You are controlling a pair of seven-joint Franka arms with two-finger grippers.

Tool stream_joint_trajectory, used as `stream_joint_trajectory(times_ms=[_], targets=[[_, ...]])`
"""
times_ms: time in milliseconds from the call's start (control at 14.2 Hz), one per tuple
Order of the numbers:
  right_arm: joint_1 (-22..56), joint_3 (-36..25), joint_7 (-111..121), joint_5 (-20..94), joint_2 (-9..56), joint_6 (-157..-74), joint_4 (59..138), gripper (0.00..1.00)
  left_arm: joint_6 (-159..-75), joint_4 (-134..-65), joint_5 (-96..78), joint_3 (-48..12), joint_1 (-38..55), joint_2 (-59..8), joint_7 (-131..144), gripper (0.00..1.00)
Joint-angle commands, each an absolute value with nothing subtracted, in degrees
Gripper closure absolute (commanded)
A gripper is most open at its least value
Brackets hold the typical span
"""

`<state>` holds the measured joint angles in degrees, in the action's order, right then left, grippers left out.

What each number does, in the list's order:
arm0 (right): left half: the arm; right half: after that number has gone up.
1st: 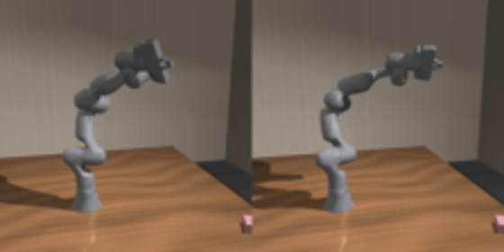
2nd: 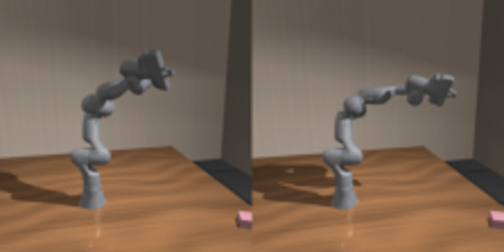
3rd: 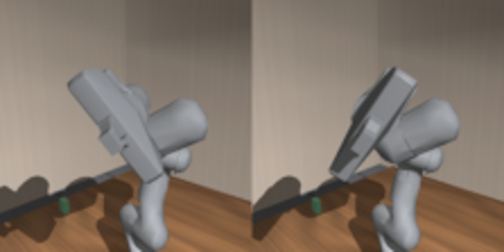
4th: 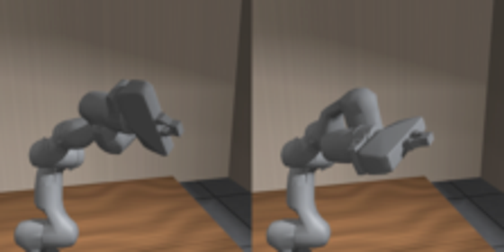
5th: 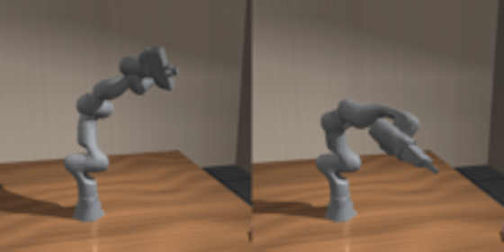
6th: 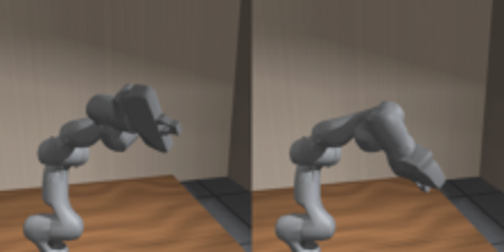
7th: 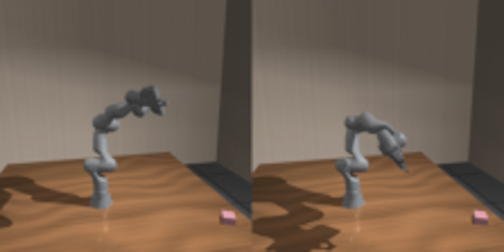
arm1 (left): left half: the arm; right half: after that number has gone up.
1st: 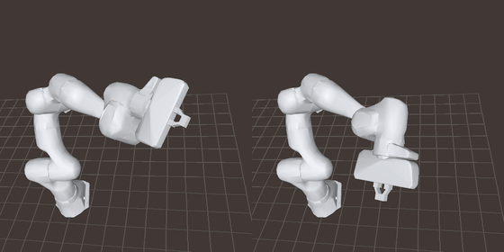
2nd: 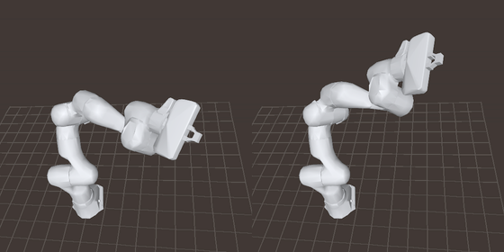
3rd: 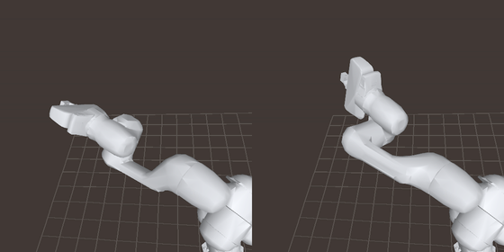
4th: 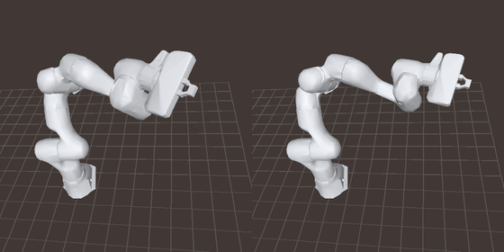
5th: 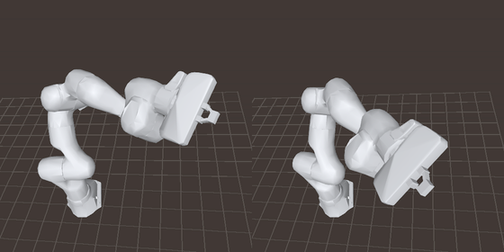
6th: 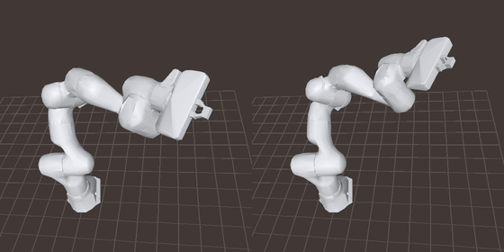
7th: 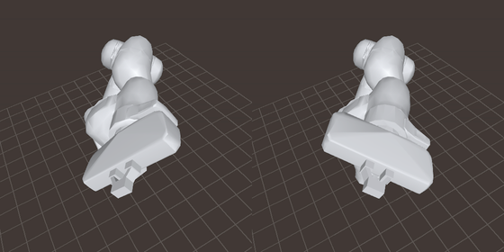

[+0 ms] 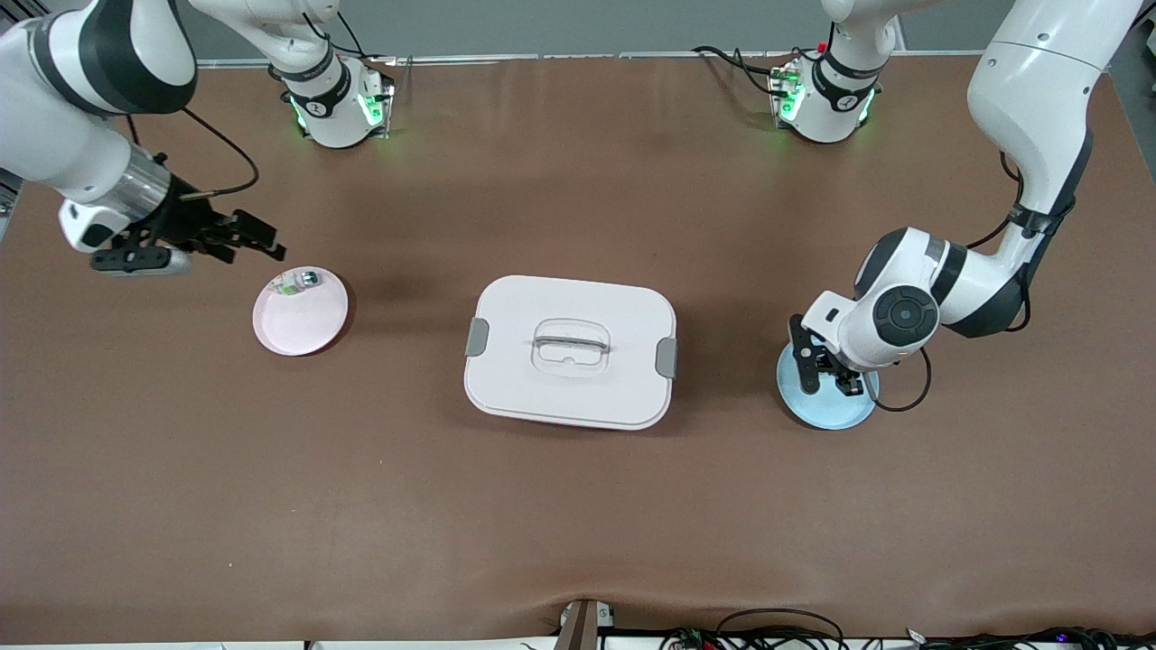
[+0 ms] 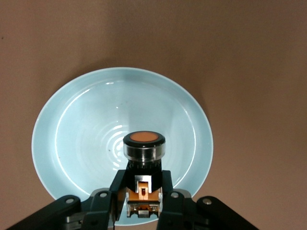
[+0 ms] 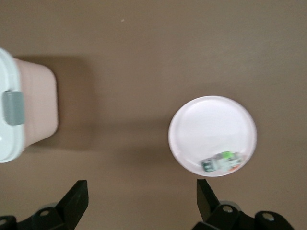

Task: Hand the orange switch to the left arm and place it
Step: 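Carry the switch to the blue plate with the left gripper while the right gripper withdraws, then lower the switch onto the blue plate and open the left gripper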

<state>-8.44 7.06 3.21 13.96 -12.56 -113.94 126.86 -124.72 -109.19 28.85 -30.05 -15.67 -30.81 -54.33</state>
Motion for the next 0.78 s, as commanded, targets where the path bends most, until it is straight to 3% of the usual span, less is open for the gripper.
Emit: stream_joint_trajectory(times_ms=[0,424,706], targets=[[-11.2,8.3,3.5,9.0,-13.0,-109.0,121.3,0.0,-124.7,-108.4,30.6,-30.4,-16.0,-30.9,-55.5,1.0],[-12.7,8.4,3.1,4.4,-4.1,-94.8,100.7,0.0,-124.9,-108.3,30.6,-30.1,-16.3,-31.7,-54.7,1.0],[-12.3,8.5,3.1,-4.8,-1.3,-93.2,92.8,0.0,-127.0,-107.5,31.6,-30.1,-16.2,-34.7,-54.6,1.0]])
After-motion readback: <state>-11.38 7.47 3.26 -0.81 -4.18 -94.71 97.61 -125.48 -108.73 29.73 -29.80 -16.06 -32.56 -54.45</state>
